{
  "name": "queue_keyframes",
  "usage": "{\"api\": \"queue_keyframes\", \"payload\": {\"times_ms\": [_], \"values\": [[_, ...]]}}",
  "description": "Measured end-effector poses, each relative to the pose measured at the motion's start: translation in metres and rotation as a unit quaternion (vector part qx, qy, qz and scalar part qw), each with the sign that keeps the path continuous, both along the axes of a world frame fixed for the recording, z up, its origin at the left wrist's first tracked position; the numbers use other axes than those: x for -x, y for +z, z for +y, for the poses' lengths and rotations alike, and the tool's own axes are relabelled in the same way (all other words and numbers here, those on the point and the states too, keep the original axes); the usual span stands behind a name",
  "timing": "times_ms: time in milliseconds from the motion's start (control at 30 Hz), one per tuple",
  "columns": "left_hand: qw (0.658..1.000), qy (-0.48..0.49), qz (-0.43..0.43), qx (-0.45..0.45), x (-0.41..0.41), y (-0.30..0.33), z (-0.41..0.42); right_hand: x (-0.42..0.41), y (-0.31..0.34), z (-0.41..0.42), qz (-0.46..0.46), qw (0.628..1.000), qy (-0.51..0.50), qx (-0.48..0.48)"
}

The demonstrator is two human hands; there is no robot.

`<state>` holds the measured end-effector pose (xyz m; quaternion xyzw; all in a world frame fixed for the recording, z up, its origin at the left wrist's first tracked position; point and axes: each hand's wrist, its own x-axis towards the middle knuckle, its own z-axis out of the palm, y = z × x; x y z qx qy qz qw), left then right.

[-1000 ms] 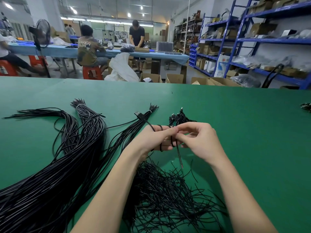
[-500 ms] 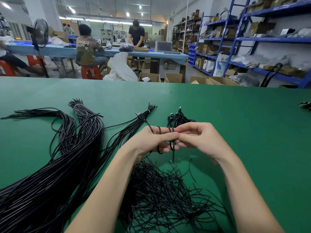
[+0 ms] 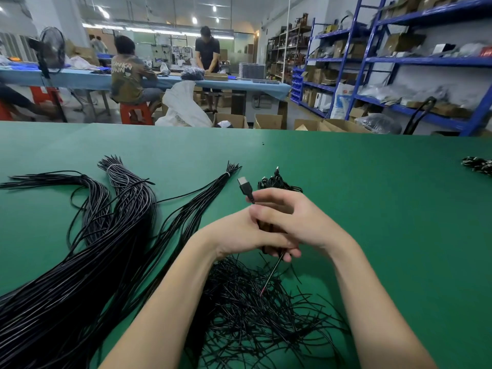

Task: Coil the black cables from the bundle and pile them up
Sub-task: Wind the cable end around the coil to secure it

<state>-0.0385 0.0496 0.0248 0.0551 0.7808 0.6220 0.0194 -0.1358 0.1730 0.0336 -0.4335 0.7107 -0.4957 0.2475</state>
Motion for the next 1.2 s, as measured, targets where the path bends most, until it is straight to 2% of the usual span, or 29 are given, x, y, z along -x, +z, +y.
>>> {"api": "queue_keyframes", "payload": {"times_ms": [167,300,433,600,667,767,900,1100,1200], "values": [[1.000,-0.008,0.015,-0.010,-0.002,-0.001,-0.001,-0.003,-0.002,-0.003,-0.035,0.999,-0.013,0.035],[0.998,0.012,0.016,-0.058,-0.001,-0.002,-0.006,0.003,0.000,-0.001,-0.020,0.991,-0.093,0.099],[0.998,0.009,0.031,-0.046,0.001,-0.002,-0.007,-0.001,0.009,0.000,-0.045,0.996,-0.018,0.080],[1.000,0.010,-0.002,-0.016,0.004,-0.008,0.001,-0.005,0.003,-0.011,0.079,0.991,-0.086,0.065],[0.998,0.026,-0.003,-0.058,0.006,-0.010,-0.001,0.001,0.003,-0.010,0.090,0.984,-0.127,0.081],[0.992,0.049,-0.009,-0.117,0.008,-0.009,-0.002,0.009,0.001,-0.006,0.047,0.978,-0.170,0.108],[0.983,0.086,-0.014,-0.163,0.009,-0.005,-0.003,0.013,-0.007,-0.005,0.086,0.968,-0.223,0.071],[0.976,0.015,-0.036,-0.214,0.002,-0.002,-0.005,0.006,-0.004,-0.005,-0.003,0.987,-0.126,0.099],[0.971,0.005,-0.038,-0.235,0.004,-0.001,-0.004,0.004,-0.004,-0.006,0.059,0.982,-0.145,0.103]]}}
